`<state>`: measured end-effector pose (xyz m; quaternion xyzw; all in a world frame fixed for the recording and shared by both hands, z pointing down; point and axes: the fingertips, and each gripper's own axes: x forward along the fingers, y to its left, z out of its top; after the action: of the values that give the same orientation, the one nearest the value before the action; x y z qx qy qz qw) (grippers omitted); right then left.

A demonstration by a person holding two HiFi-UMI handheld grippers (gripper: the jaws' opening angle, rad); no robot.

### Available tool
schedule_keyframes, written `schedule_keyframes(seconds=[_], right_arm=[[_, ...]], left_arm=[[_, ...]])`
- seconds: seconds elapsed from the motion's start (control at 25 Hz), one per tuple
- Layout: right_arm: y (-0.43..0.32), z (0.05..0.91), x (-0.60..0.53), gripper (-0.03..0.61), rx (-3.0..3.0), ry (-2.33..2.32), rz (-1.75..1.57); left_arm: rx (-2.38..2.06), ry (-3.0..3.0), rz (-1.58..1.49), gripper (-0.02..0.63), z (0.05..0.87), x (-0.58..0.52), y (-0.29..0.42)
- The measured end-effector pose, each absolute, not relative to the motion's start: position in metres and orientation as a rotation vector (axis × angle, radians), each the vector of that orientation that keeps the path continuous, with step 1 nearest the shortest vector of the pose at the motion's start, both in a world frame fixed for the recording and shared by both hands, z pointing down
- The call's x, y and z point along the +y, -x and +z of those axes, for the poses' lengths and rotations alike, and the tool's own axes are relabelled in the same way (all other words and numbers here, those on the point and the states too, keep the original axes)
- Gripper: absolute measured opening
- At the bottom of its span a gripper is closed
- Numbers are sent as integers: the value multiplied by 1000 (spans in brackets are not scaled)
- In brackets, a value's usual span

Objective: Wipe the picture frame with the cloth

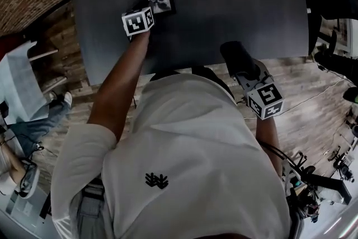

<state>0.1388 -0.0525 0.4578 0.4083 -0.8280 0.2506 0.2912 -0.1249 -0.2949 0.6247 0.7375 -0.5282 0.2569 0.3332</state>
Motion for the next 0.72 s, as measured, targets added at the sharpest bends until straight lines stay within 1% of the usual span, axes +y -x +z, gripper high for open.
schedule_keyframes(seconds=[0.12, 0.2, 0.28, 0.36, 0.44, 0.72], right_arm=[[-162, 466, -64, 87, -2229, -1029, 667], [-172, 471, -70, 87, -2245, -986, 665], [-180, 474, -76, 87, -2263, -947, 661], [-188, 475, -83, 87, -2278, -912, 652], [-195, 477, -91, 87, -2291, -878, 639], [-191, 474, -119, 87, -2362, -795, 586]], left_arm=[[-1469, -1920, 750, 106, 627, -295, 115], [-1513, -1899, 759, 103, 626, -296, 111], [-1513, -1872, 688, 100, 623, -296, 110], [-1476, -1852, 624, 81, 622, -295, 108], [-1437, -1847, 628, 75, 625, -292, 104], [-1369, -1832, 545, 74, 603, -269, 84]])
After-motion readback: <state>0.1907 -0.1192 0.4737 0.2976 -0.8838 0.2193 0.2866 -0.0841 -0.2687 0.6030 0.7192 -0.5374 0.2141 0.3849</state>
